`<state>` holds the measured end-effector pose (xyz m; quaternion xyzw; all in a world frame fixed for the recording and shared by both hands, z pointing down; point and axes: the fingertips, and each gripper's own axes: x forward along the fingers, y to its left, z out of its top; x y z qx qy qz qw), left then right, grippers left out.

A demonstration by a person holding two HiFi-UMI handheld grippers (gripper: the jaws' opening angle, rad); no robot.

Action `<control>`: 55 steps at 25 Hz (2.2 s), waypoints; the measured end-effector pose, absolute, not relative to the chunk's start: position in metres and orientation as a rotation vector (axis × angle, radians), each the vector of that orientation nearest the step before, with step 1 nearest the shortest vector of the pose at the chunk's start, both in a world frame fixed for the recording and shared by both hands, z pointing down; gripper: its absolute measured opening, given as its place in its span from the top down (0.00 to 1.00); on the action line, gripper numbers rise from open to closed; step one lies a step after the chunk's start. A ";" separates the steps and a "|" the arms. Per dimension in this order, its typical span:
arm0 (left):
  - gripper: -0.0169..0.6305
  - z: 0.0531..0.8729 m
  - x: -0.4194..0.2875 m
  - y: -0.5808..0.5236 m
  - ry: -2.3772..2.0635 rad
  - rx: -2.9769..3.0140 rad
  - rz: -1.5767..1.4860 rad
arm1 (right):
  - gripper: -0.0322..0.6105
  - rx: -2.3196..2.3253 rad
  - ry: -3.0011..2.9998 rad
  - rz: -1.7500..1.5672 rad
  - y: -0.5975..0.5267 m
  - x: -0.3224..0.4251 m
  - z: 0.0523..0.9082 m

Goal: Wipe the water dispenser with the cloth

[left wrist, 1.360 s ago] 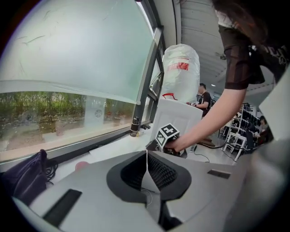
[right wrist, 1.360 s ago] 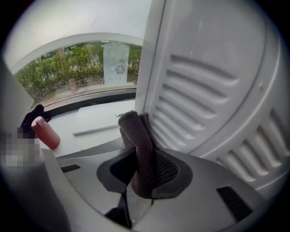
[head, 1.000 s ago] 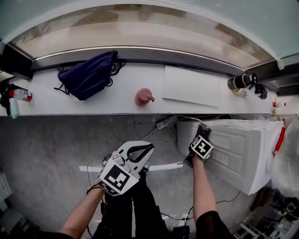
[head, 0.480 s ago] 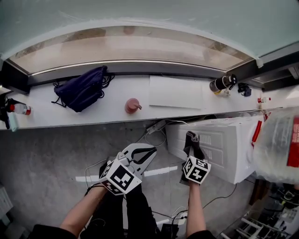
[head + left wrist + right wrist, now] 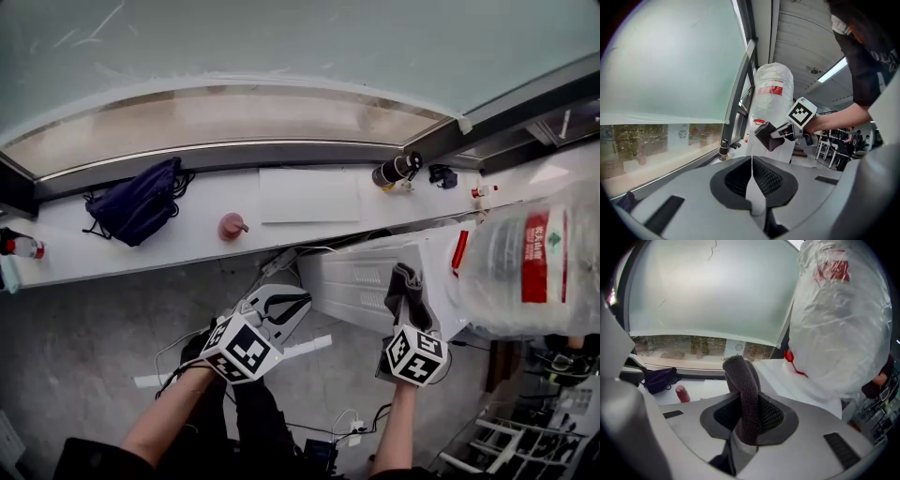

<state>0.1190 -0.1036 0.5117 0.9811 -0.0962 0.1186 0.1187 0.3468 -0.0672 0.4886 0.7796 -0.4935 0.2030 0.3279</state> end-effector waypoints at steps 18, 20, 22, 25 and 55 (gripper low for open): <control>0.94 0.530 0.134 -0.079 -0.306 2.769 0.287 | 0.79 2.134 -1.085 0.586 -0.028 0.393 0.535; 0.94 0.537 0.133 -0.077 -0.316 2.765 0.305 | 0.79 2.140 -1.070 0.615 -0.029 0.395 0.554; 0.94 0.544 0.131 -0.076 -0.331 2.756 0.317 | 0.79 2.139 -1.049 0.637 -0.030 0.397 0.574; 0.94 0.557 0.127 -0.078 -0.357 2.740 0.335 | 0.79 2.132 -1.025 0.660 -0.033 0.400 0.604; 0.94 0.678 0.118 -0.096 -0.434 2.711 0.545 | 0.79 1.960 -0.846 0.967 -0.051 0.409 0.890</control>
